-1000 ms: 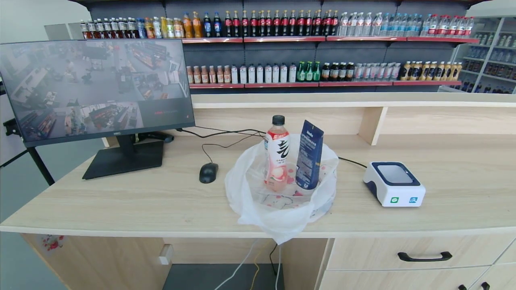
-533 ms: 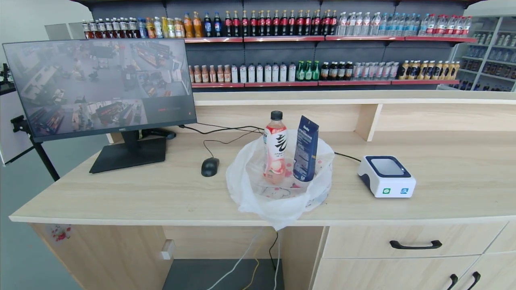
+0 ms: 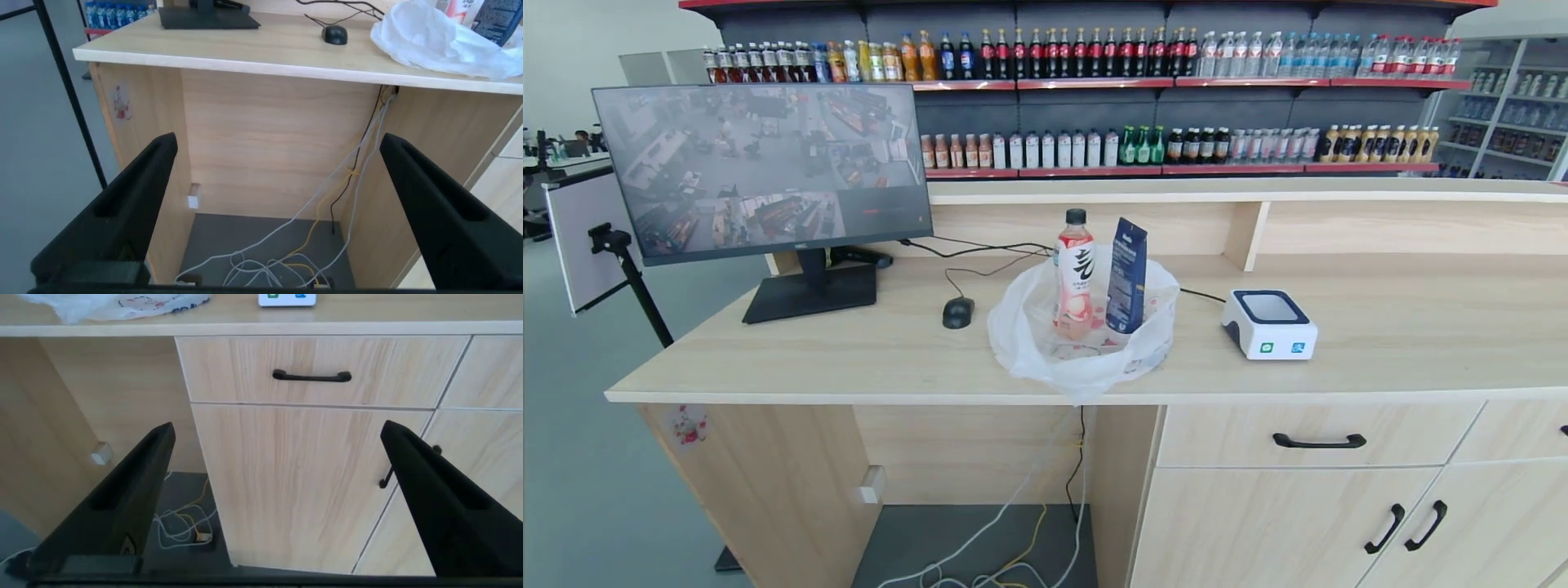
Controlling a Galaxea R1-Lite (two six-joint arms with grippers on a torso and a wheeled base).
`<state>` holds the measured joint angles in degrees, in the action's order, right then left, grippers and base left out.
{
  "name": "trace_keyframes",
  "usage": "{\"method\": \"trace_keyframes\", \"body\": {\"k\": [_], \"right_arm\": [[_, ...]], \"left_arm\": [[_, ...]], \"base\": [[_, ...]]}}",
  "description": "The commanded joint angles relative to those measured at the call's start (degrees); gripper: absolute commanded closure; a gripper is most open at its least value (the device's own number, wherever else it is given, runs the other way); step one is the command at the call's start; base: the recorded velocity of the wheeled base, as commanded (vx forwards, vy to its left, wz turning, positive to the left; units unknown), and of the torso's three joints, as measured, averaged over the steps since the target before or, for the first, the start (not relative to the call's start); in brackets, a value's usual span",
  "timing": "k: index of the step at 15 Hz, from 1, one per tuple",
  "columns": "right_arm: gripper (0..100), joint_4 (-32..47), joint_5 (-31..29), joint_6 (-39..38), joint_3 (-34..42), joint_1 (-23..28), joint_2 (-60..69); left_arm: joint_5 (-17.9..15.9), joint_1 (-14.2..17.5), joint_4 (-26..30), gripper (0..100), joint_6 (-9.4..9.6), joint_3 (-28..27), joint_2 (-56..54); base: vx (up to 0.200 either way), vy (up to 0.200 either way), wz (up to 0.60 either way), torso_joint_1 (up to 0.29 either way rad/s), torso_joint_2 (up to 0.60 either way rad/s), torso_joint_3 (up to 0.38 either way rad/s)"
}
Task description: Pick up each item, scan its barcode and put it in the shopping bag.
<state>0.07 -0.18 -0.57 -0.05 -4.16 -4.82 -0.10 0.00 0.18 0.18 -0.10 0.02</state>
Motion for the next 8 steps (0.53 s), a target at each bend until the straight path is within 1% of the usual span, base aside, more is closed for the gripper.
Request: {"method": "trace_keyframes", "body": {"k": [1, 2, 8], "right_arm": [[0, 0.01, 0.01, -0.04, 0.05, -0.06, -0.37], [0, 0.01, 0.01, -0.04, 0.05, 0.03, -0.37], [0, 0.01, 0.01, 0.31, 0.05, -0.06, -0.37]], "left_arm": [[0.01, 0.0, -0.01, 0, -0.01, 0.01, -0.02], [0.01, 0.0, -0.01, 0, -0.01, 0.01, -0.02], [0.01, 0.0, -0.01, 0, -0.01, 0.01, -0.02]], "base": [[0.0, 0.0, 0.0, 0.0, 0.0, 0.0], [0.0, 0.0, 0.0, 0.0, 0.0, 0.0], [0.0, -0.2, 0.0, 0.009, 0.01, 0.003]]}}
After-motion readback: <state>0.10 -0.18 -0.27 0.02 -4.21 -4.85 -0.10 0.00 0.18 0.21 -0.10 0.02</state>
